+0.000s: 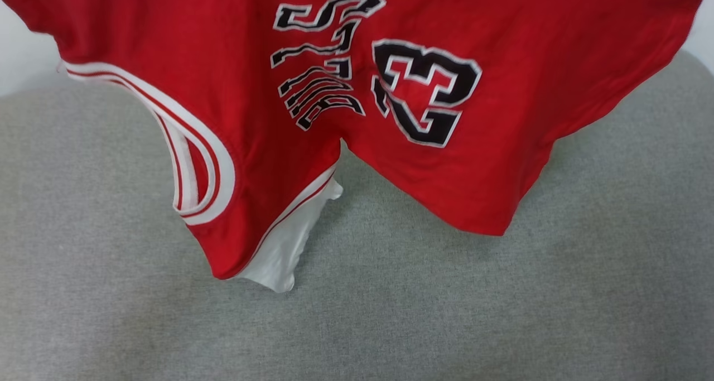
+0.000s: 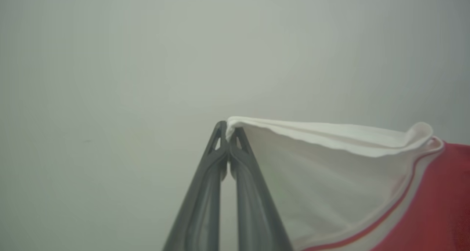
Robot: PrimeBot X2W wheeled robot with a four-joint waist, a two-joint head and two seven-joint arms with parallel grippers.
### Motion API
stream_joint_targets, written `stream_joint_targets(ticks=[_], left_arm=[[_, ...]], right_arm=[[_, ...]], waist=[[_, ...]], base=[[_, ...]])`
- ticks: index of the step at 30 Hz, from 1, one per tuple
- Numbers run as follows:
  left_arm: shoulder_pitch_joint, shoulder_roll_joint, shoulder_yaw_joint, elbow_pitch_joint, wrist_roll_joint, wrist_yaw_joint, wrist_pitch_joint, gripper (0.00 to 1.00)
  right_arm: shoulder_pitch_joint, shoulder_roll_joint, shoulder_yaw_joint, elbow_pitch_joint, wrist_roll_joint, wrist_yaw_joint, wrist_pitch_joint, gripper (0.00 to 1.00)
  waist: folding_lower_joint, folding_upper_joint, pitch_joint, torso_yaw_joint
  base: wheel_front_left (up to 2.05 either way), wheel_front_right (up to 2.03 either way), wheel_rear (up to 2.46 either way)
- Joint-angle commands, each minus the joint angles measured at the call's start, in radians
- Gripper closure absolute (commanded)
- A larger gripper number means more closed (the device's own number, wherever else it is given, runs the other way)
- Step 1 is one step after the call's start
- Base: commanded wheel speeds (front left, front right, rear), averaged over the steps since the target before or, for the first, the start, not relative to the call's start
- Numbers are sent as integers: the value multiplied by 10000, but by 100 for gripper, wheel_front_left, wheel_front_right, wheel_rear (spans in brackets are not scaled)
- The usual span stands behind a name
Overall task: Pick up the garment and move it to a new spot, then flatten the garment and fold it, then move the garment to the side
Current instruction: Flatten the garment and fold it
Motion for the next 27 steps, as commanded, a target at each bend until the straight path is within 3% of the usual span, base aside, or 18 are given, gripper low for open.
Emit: stream_joint_targets(ticks=[1,7,16,23,27], left_arm=[[-244,96,124,140,-31,3,3,100],[-1737,564,-89,817,34,-649,314,100],[-5545,664,-1283,2960,518,-2331,827,100],[-9949,-418,-2580,5773,1789,-3550,883,100],[-12133,-1227,-3068,7622,2536,-3926,385,100]], right_arm=[[-163,-60,-179,33,-120,-25,-77,100],[-820,-62,-563,-167,-562,-27,-329,100],[-3091,-416,-834,703,-1502,-28,-667,100],[-5999,-534,-823,2962,-2630,-39,-1775,100],[-7578,-282,-999,4344,-3378,-47,-2674,100]], waist=[[0,0,283,-68],[0,0,1442,-48],[0,0,3796,199],[0,0,4942,491],[0,0,5294,669]], base=[[0,0,0],[0,0,0],[0,0,0],[0,0,0],[0,0,0]])
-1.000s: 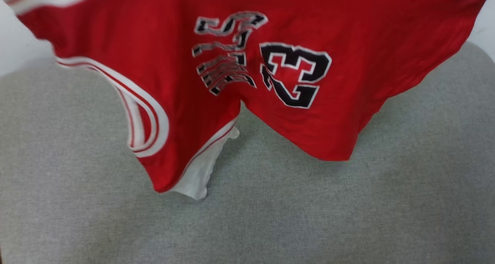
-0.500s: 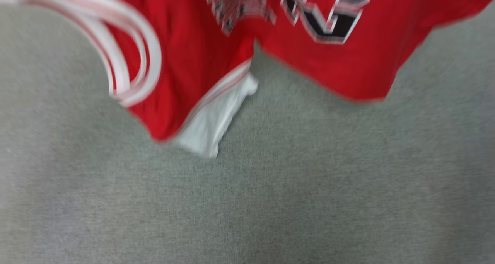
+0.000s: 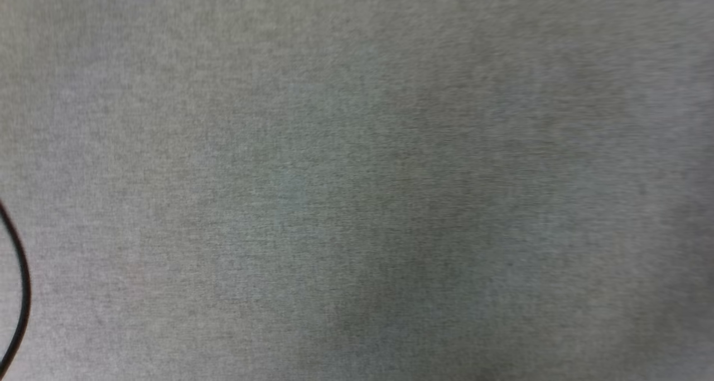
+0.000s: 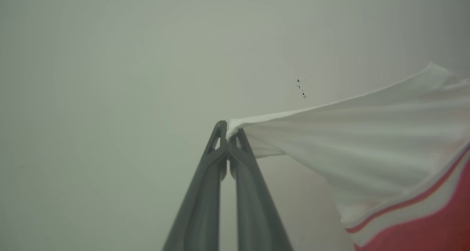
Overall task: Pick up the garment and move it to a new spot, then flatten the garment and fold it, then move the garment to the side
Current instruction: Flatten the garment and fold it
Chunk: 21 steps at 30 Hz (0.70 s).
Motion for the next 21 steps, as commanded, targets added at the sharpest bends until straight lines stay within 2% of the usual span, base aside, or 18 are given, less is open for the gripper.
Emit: stream_joint_targets(ticks=[1,5,8,14,21], left_arm=[[-457,88,109,484,204,82,-222,100],[-1359,-472,-174,1847,608,-14,-1023,100],[-1101,-776,-463,2620,787,-175,-1628,100],[617,-1537,-845,3256,450,-344,-2566,100],[3513,-2458,-961,2963,-31,-312,-2919,100]], right_arm=[[-265,-123,-245,380,-233,-95,-176,100],[-1066,120,-231,1428,-827,-97,-949,100],[-1206,404,-393,2079,-1056,-97,-1521,100],[-305,872,-484,3101,-1142,-69,-2338,100],[1354,1393,-592,3710,-766,-58,-3177,100]], waist=[[-4,0,301,237],[-4,0,484,442],[-4,0,558,561],[-4,0,472,792],[-4,0,-277,944]], base=[[0,0,0],[0,0,0],[0,0,0],[0,0,0],[0,0,0]])
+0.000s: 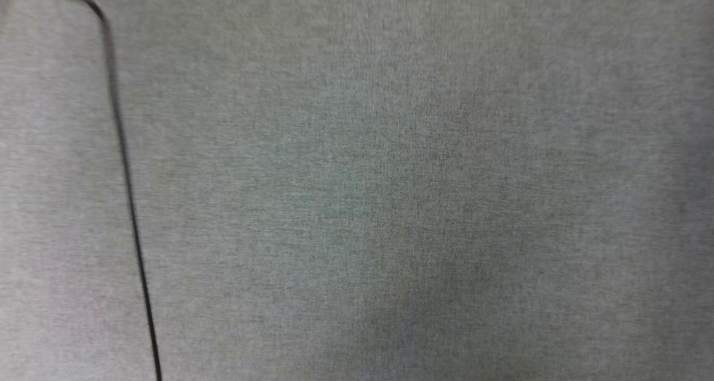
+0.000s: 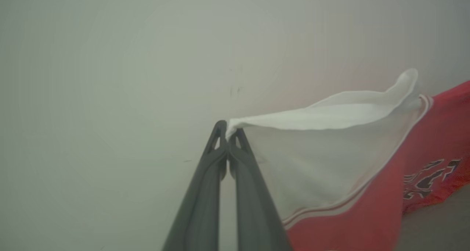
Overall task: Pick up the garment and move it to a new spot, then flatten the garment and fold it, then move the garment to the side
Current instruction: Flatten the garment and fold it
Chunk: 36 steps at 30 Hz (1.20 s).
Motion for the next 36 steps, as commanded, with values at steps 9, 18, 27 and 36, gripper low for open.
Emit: stream_joint_targets(ticks=[9,18,27,36], left_arm=[[4928,-648,-329,-1884,-392,447,-69,100],[8948,-459,-1323,-3333,-827,1030,646,100],[11803,113,-1698,-4674,-1514,1765,1482,100],[13737,1072,-1920,-6425,-2088,2230,2342,100]], right_arm=[[3214,376,629,176,1120,-17,-326,100],[6944,90,961,-321,2717,-15,487,100],[9695,245,910,-967,4256,-14,1719,100],[11686,-122,1124,-2120,5228,-14,2446,100]], waist=[[-1,0,-1997,93],[-1,0,-3695,79],[-1,0,-4946,-95],[-1,0,-5828,-117]], base=[[0,0,0],[0,0,0],[0,0,0],[0,0,0]])
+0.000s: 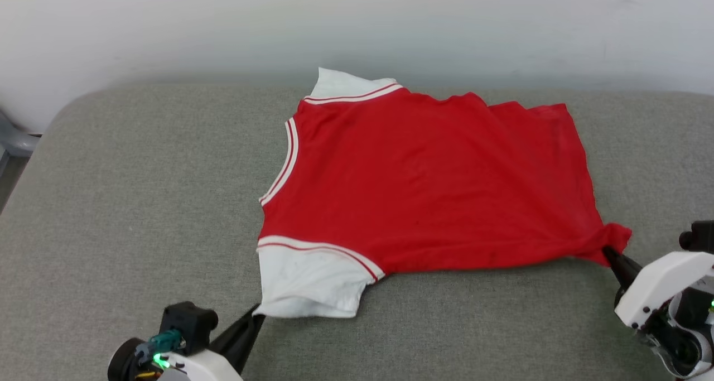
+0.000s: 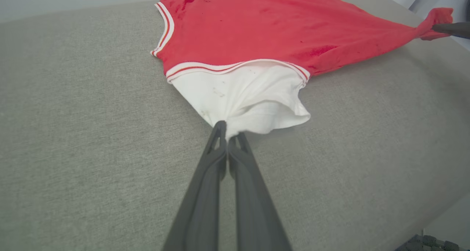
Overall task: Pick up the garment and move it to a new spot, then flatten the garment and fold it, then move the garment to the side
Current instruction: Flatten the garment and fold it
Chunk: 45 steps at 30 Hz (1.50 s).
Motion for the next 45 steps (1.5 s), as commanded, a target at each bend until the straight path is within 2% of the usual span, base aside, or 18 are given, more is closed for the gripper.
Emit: stream_joint_targets(ticks=[1,5,13,17,22,24,29,36,45], left_arm=[[387,165,-94,-314,-174,25,214,100],[1172,470,-291,-1053,-735,22,794,100],[2128,1068,-538,-1886,-1308,63,1445,100],[2593,1240,-624,-2195,-1700,38,1638,100],[2644,1283,-381,-2346,-1707,99,1230,100],[2295,1179,-5,-2411,-1630,91,783,100],[1594,1196,380,-2359,-1375,-23,447,100],[294,1098,672,-2070,-1154,-296,556,100],[-1615,866,754,-975,-932,-895,1061,100]], right_arm=[[460,-122,54,-289,168,-8,179,100],[1354,-455,191,-1049,451,-8,693,100],[2983,-746,-312,-2300,1102,-8,1799,100],[3969,-626,-682,-3092,1528,-8,2619,100],[4770,-410,-1049,-4109,1850,-8,3111,100],[4615,-225,-1294,-4570,2086,-8,3084,100],[4142,-260,-1466,-4789,1980,-8,3092,100],[3187,-286,-1474,-4653,1665,-8,3141,100],[1954,-421,-1185,-4090,1167,-8,3304,100]], waist=[[3,-1,-238,9],[3,-1,-475,5],[3,-1,-781,70],[3,-1,-830,103],[3,-1,-776,120],[3,-1,-634,80],[3,-1,-362,17],[3,-1,368,-57],[3,-1,1339,-174]], base=[[0,0,0],[0,0,0],[0,0,0],[0,0,0],[0,0,0],[0,0,0],[0,0,0],[0,0,0],[0,0,0]])
